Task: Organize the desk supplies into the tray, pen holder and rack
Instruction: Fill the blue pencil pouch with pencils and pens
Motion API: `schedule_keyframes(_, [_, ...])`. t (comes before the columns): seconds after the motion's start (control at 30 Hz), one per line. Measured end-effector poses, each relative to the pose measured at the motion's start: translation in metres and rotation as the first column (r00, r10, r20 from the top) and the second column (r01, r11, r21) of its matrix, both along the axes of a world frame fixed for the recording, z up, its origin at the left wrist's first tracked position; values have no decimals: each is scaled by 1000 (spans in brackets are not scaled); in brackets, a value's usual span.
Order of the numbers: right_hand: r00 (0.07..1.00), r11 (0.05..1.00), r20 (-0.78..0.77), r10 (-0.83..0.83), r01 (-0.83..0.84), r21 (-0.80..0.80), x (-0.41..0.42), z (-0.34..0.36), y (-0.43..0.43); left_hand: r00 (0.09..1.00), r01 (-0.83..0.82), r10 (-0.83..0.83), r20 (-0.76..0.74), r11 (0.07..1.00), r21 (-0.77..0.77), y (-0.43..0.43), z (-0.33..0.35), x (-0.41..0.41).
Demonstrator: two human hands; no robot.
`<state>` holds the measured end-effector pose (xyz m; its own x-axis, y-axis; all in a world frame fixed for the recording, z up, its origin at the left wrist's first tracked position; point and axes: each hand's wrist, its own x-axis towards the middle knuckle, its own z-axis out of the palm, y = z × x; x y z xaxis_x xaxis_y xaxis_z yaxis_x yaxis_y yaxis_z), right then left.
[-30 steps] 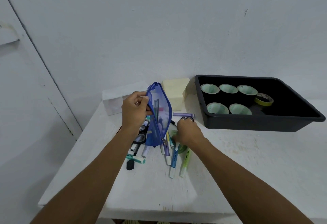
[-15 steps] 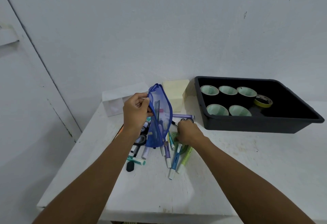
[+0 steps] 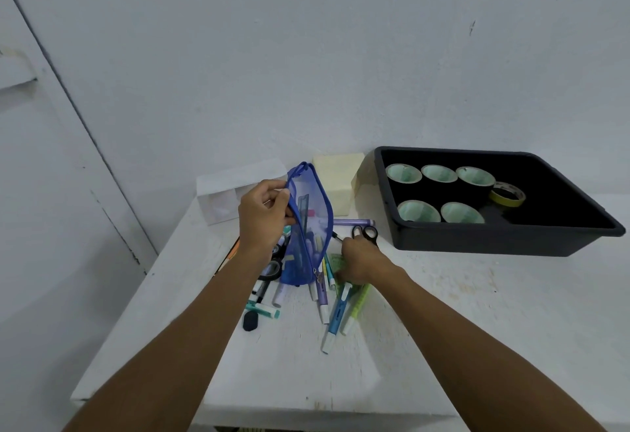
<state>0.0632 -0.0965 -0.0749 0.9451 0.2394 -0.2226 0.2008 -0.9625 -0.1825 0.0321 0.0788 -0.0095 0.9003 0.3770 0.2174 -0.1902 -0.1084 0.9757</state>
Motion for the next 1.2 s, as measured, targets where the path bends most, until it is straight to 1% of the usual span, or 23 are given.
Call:
schedule_keyframes(0.1, [998, 1000, -68, -14, 15, 17, 3, 5, -1, 1000, 3, -4, -3, 1000, -5, 0, 0, 1])
schedule_keyframes(0.17, [996, 992, -80, -47, 56, 113, 7, 11, -3, 1000, 6, -6, -4, 1000, -7, 0, 1, 1])
schedule_keyframes(0.2, [996, 981, -45, -72, 79, 176, 9, 15, -5, 1000, 6, -6, -3, 1000, -7, 0, 1, 1])
schedule_keyframes(0.27, [984, 943, 75, -161, 131, 306, 14, 26, -11, 1000, 3, -3, -5, 1000, -4, 0, 2, 2])
schedule_keyframes(0.33, [951, 873, 157, -265, 167, 458, 17, 43, -18, 1000, 0, 0, -4, 1000, 1, 0, 2, 2])
schedule_keyframes(0.37, [934, 823, 186, -306, 161, 545, 17, 53, -21, 1000, -4, 4, -1, 1000, 3, 0, 2, 3])
schedule_keyframes(0.47, [847, 627, 309, -433, 37, 778, 5, 91, -21, 1000, -16, 16, 9, 1000, 6, -1, 2, 3])
schedule_keyframes(0.5, [824, 567, 333, -458, -18, 823, 0, 103, -20, 1000, -17, 17, 12, 1000, 8, -1, 2, 4])
schedule_keyframes(0.53, [822, 519, 336, -459, -59, 853, -3, 112, -17, 1000, -14, 14, 14, 1000, 6, -2, 2, 4])
schedule_keyframes(0.57, [838, 493, 328, -437, -82, 866, -6, 118, -13, 1000, -11, 11, 14, 1000, 0, -3, 3, 4])
schedule_keyframes(0.6, [859, 496, 319, -401, -89, 864, -7, 121, -7, 1000, -7, 7, 11, 1000, -7, -4, 4, 4])
schedule_keyframes(0.63, [873, 538, 325, -363, -88, 839, -8, 120, -1, 1000, -6, 6, 8, 1000, -12, -5, 5, 4])
schedule_keyframes(0.7, [874, 676, 381, -301, -86, 732, -11, 112, 12, 1000, -9, 9, 6, 1000, -12, -7, 6, 4])
schedule_keyframes(0.77, [867, 773, 440, -234, -108, 624, -14, 102, 22, 1000, -9, 9, 11, 1000, -14, -7, 7, 3])
schedule_keyframes(0.87, [868, 852, 472, -155, -125, 509, -16, 89, 29, 1000, -6, 6, 16, 1000, -10, -6, 7, 2])
schedule_keyframes(0.97, [899, 870, 418, -132, -97, 483, -18, 82, 33, 1000, 0, 0, 20, 1000, 1, -1, 6, 1])
schedule_keyframes(1.03, [893, 855, 426, -143, -105, 507, -19, 80, 32, 1000, -4, 4, 22, 1000, 15, 2, 4, 1])
schedule_keyframes(1.1, [857, 805, 465, -220, -110, 583, -19, 77, 26, 1000, -14, 14, 19, 1000, 26, 5, 4, 0])
schedule_keyframes(1.13, [844, 769, 461, -275, -95, 632, -18, 76, 21, 1000, -20, 20, 19, 1000, 22, 7, 4, 0])
schedule_keyframes(1.17, [843, 740, 432, -321, -62, 670, -17, 73, 16, 999, -27, 27, 20, 1000, 15, 9, 4, 0])
schedule_keyframes(1.2, [853, 730, 394, -342, -23, 683, -14, 69, 11, 999, -33, 33, 22, 999, 6, 11, 4, 0])
